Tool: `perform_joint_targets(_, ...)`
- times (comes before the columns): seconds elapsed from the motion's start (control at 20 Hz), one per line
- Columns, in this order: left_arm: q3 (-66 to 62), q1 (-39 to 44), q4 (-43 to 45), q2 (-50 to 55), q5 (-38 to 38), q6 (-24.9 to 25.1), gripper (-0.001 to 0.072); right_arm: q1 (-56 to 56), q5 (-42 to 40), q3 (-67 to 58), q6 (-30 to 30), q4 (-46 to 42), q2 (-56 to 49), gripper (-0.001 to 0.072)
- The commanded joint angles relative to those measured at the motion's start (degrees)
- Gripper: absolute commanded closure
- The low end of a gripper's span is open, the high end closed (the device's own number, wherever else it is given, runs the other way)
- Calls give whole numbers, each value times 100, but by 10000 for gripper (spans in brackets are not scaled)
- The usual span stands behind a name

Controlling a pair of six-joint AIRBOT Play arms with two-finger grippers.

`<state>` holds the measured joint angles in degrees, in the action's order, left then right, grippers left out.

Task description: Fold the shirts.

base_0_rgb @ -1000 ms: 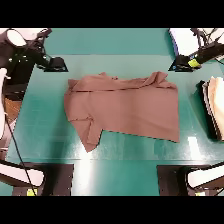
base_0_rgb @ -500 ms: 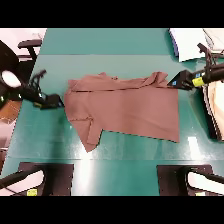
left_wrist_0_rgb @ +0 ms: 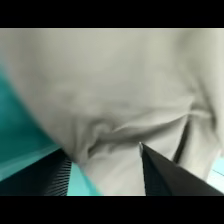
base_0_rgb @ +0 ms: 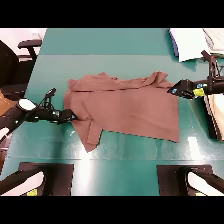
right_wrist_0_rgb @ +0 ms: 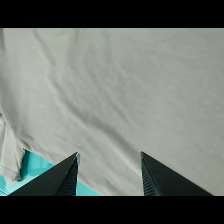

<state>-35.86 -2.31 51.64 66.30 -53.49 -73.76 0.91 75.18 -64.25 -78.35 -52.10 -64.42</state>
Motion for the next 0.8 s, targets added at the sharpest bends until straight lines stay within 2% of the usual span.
perform_joint_targets(0.0,-35,284,-107,-15,313,-20,234,-136,212,44,-2,-4,142,271)
perform_joint_targets(0.05,-160,267,-105,-20,214,-28,508,-273,420,44,-2,-52,144,271)
perform_joint_targets(0.1,-337,262,-74,-20,90,-11,673,-468,638,92,-2,-57,146,271)
perform_joint_targets(0.25,-903,262,-63,-20,-374,87,684,-1268,815,896,-4,-273,483,271)
perform_joint_targets(0.35,-1191,262,-66,-20,-599,227,683,-1912,817,1694,-131,-975,868,271)
perform_joint_targets(0.4,-1274,262,-68,-20,-664,227,683,-2291,846,2116,-149,-1290,1054,252)
perform_joint_targets(0.5,-1318,262,-70,-20,-664,225,683,-3051,911,2850,-149,-1504,1252,151)
perform_joint_targets(0.65,-1318,262,-68,-17,-671,227,683,-3692,793,3630,48,-1384,1137,164)
perform_joint_targets(0.75,-1318,262,-68,-17,-673,227,683,-3700,586,3880,216,-990,848,234)
